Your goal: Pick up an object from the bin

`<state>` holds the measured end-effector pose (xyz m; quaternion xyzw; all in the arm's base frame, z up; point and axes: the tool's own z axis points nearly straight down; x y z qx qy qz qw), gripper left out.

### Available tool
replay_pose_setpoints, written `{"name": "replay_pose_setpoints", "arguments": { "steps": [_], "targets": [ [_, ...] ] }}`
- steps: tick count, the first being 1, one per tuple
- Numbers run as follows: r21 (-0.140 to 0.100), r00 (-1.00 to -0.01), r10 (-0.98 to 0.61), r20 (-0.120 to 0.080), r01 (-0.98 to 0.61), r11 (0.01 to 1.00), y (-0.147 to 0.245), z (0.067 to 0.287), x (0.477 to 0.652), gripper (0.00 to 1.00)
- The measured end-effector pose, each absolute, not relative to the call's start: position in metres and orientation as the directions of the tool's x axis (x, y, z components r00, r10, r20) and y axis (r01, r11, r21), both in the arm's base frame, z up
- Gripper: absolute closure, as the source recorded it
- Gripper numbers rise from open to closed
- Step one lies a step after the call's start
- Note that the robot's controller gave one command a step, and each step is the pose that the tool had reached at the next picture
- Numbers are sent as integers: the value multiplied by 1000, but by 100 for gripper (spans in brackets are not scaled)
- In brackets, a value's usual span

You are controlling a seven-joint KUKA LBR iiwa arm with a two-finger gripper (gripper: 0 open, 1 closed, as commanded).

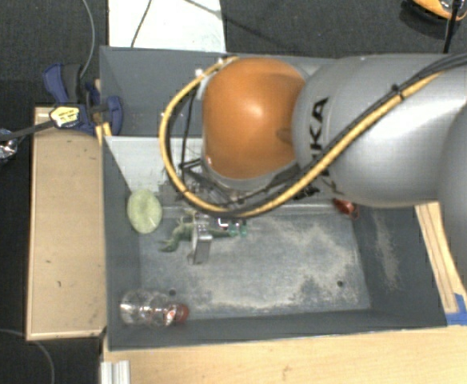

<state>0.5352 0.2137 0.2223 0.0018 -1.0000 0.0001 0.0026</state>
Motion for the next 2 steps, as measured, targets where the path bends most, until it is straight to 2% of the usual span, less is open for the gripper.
{"name": "replay_pose_setpoints", "arguments": {
  "steps": [1,2],
  "targets": [
    [2,-1000,1,-3,1,1000,213,227,537,0],
    [4,-1000,-24,-9,-24,1000,209,183,555,0]
  ]
}}
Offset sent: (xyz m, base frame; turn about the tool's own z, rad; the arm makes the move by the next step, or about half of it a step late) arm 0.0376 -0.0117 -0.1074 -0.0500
